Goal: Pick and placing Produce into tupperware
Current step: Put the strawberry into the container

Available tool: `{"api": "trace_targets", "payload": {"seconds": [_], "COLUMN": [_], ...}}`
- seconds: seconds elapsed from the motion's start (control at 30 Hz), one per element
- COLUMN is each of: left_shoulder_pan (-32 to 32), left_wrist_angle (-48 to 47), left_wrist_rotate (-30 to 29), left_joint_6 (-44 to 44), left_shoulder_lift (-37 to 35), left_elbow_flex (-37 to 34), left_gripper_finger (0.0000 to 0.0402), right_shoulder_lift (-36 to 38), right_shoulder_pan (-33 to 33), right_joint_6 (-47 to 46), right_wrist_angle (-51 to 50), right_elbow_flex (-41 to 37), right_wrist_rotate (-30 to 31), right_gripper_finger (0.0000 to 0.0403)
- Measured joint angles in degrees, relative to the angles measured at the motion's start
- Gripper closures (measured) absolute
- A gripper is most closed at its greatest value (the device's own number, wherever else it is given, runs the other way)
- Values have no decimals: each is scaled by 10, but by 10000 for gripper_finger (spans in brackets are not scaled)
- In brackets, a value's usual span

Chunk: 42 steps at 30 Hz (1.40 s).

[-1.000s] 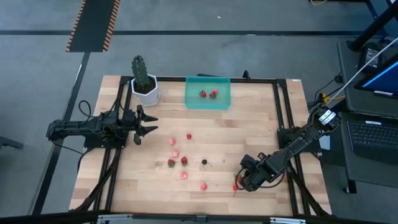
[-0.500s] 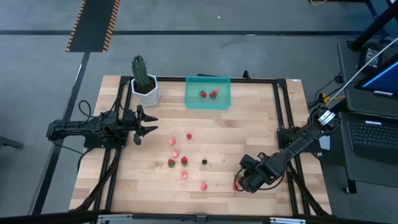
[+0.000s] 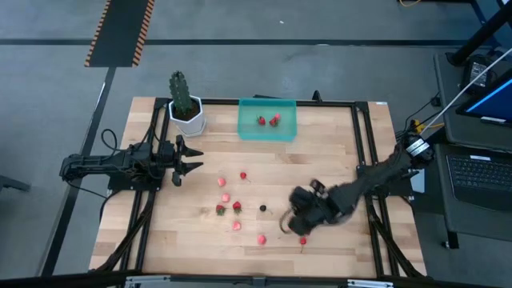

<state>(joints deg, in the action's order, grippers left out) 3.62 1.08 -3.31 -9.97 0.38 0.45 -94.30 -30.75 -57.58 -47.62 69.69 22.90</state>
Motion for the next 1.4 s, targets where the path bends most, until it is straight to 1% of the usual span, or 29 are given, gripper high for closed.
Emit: {"api": "trace_targets", "payload": {"seconds": [0.07,0.23,0.33,0.43,0.5,0.57,0.63,0.73,0.87,1.03,1.27,1.4], "left_shoulder_pan": [0,0,0,0,0,0,0,0,0,0,0,0], "left_wrist_angle": [0,0,0,0,2,6,10,12,11,11,11,11], "left_wrist_rotate": [0,0,0,-1,-13,-36,-52,-63,-62,-62,-63,-63], "left_joint_6": [-6,-16,-16,-16,-13,-5,-1,0,-4,0,0,0], "left_shoulder_lift": [0,0,0,0,0,0,0,0,0,0,0,0], "left_elbow_flex": [0,0,0,0,0,0,0,0,0,0,0,0], "left_gripper_finger": [221,221,221,221,221,221,221,221,221,221,221,221], "right_shoulder_lift": [0,1,1,-1,-8,-18,-28,-53,-86,-117,-141,-163], "right_shoulder_pan": [36,132,192,252,294,338,382,437,481,510,561,589], "right_joint_6": [66,211,280,342,385,428,460,476,475,477,480,490], "right_wrist_angle": [-2,2,13,29,51,72,108,139,154,154,156,156], "right_elbow_flex": [25,79,87,87,87,87,87,87,87,87,116,150], "right_wrist_rotate": [17,16,5,-21,-40,-70,-116,-171,-181,-183,-224,-267], "right_gripper_finger": [296,295,294,294,294,293,293,293,293,293,293,293]}}
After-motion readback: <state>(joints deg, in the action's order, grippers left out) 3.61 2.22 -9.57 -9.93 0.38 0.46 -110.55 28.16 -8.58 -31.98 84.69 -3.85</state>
